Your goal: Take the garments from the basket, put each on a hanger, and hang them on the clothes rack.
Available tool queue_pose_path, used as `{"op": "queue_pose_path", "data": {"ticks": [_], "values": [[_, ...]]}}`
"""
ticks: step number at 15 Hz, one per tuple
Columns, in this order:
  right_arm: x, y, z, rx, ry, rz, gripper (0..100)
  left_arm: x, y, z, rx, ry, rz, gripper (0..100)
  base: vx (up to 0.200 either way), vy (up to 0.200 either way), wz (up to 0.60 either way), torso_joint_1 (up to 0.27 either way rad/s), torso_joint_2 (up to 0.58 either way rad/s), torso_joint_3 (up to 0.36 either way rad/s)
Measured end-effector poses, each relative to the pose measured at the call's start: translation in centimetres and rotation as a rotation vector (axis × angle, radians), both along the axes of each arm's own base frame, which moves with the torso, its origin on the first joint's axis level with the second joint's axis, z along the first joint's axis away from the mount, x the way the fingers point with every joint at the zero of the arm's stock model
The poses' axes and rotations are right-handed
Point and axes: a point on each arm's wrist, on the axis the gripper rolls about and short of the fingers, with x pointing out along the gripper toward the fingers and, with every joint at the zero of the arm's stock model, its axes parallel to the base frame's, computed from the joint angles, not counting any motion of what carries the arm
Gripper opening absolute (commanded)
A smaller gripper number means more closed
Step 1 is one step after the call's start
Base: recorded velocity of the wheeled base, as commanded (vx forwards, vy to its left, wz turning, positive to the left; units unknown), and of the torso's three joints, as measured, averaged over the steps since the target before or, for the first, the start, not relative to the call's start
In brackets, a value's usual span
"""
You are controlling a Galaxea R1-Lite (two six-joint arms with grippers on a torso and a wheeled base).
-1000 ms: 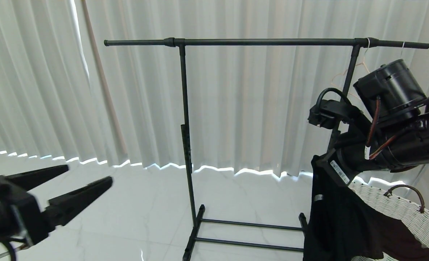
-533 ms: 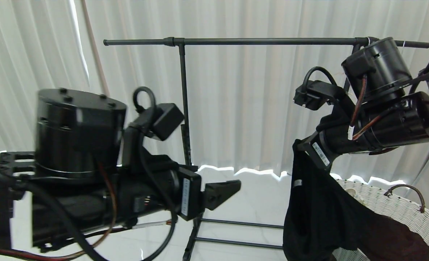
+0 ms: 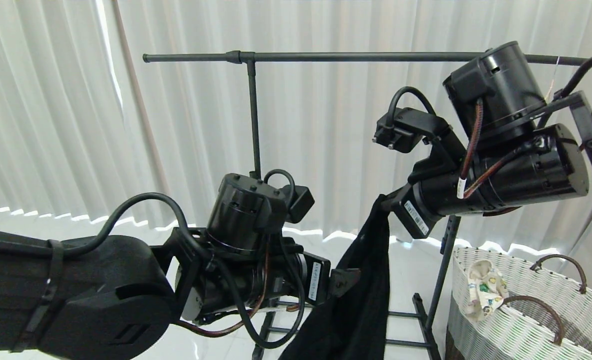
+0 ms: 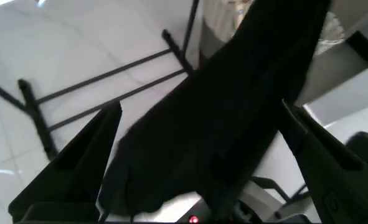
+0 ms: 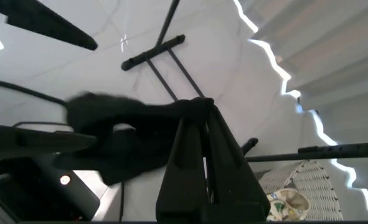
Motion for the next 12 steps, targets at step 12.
{"op": "queue_pose_path", "data": {"ticks": [12], "values": [[-2.2,2.4,1.5,0.042,-0.033,0.105,0,1.0,2.9,-3.7,0.046,0.041,0.092,100,0.0,0.0,0.0,0.0,0.0,0.0]]}}
